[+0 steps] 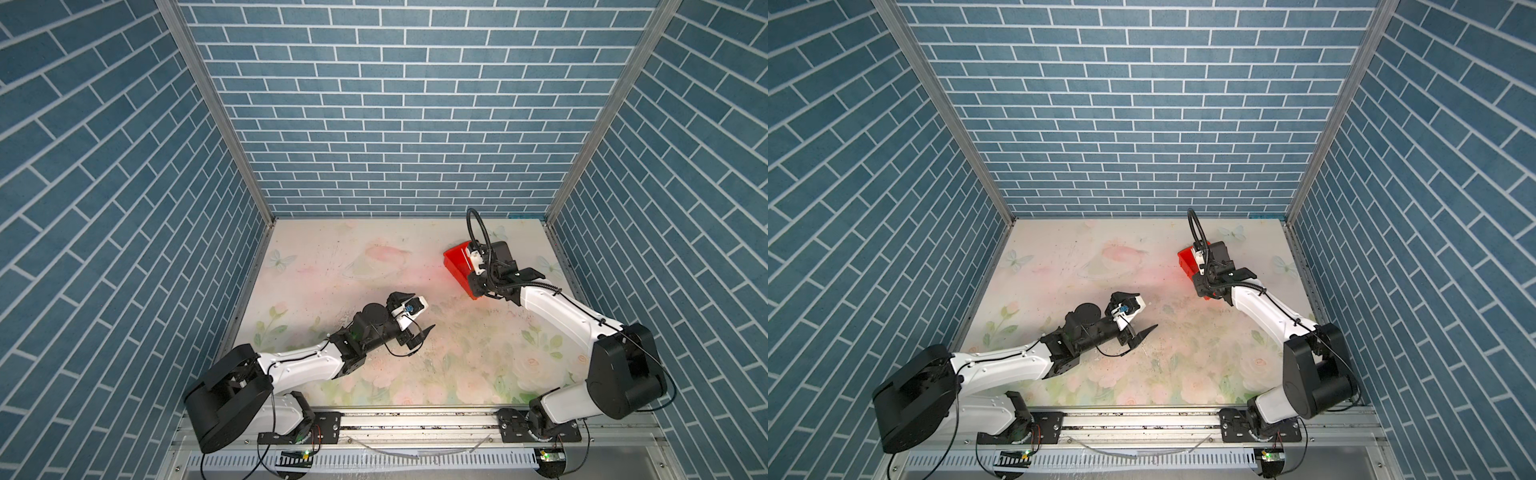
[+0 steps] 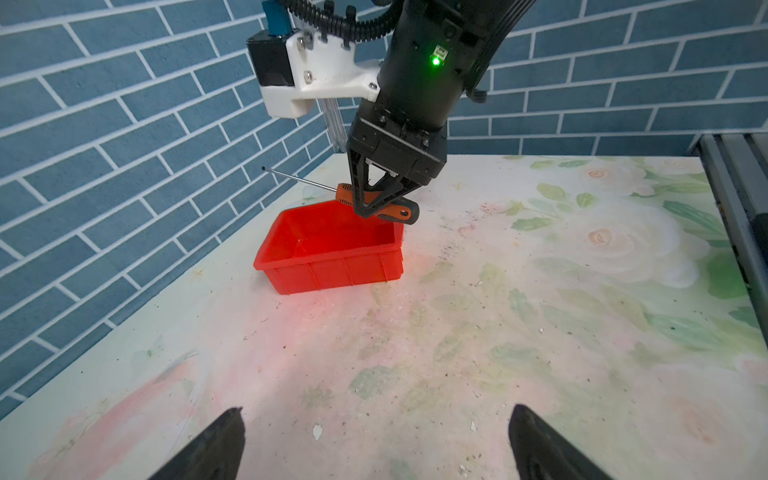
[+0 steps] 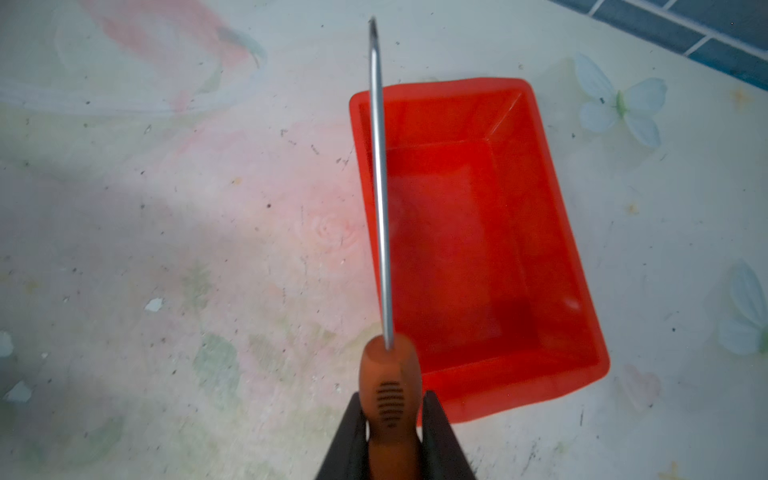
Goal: Put the screwdriver in the bin
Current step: 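Carry the screwdriver with the right gripper and lower it into the red bin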
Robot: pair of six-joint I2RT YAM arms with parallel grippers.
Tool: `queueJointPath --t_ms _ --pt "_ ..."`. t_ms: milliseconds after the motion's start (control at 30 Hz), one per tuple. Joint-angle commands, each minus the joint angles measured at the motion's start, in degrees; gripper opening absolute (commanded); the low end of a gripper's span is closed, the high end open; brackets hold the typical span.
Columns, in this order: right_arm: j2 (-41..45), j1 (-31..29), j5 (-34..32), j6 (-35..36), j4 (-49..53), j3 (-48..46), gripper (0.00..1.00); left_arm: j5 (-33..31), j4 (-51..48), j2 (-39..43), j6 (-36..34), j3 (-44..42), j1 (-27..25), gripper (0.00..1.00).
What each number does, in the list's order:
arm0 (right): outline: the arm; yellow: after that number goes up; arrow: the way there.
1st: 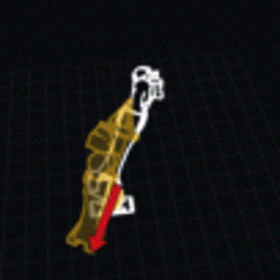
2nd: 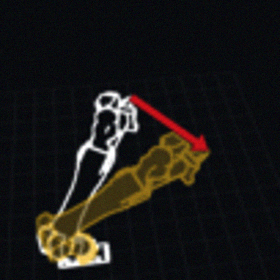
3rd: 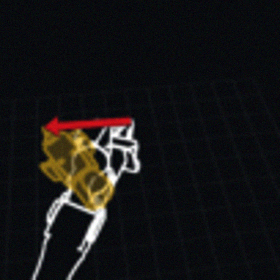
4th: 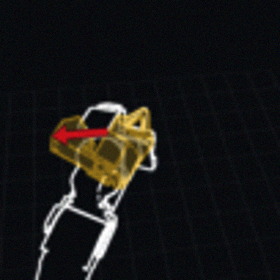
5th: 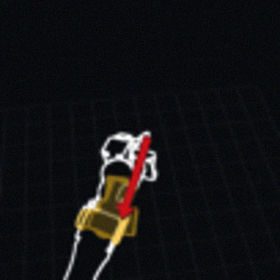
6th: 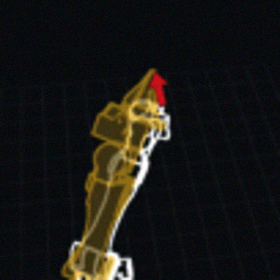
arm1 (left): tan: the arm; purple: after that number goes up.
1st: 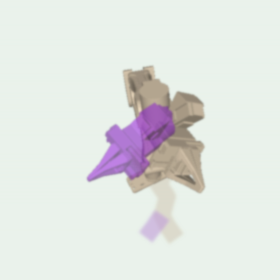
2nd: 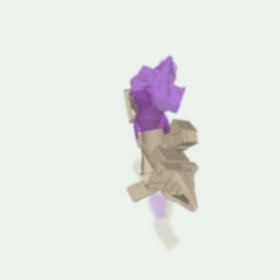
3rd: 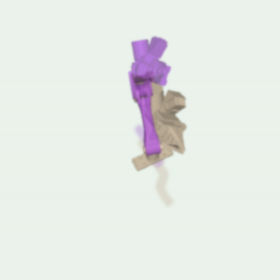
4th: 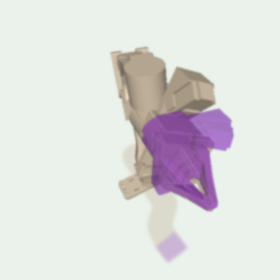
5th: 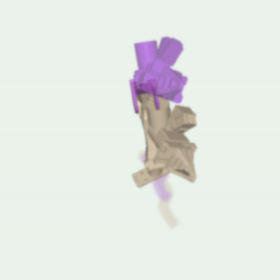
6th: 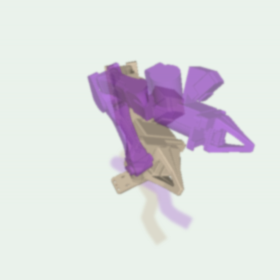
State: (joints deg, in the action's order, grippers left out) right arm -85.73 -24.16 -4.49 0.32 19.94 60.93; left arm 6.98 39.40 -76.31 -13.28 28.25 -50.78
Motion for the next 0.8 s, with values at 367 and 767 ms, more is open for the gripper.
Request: queueJointPath --t_ms 367,767 --pt "-17.1 7.9 4.9 0.4 -2.7 15.6 0.00 -4.6 1.0 -5.1 2.7 5.8 -0.4 1.00" --pt "-26.4 8.8 5.3 -6.2 -1.0 18.9 0.00 -6.0 0.2 -4.1 1.6 4.6 -0.4 1.00"
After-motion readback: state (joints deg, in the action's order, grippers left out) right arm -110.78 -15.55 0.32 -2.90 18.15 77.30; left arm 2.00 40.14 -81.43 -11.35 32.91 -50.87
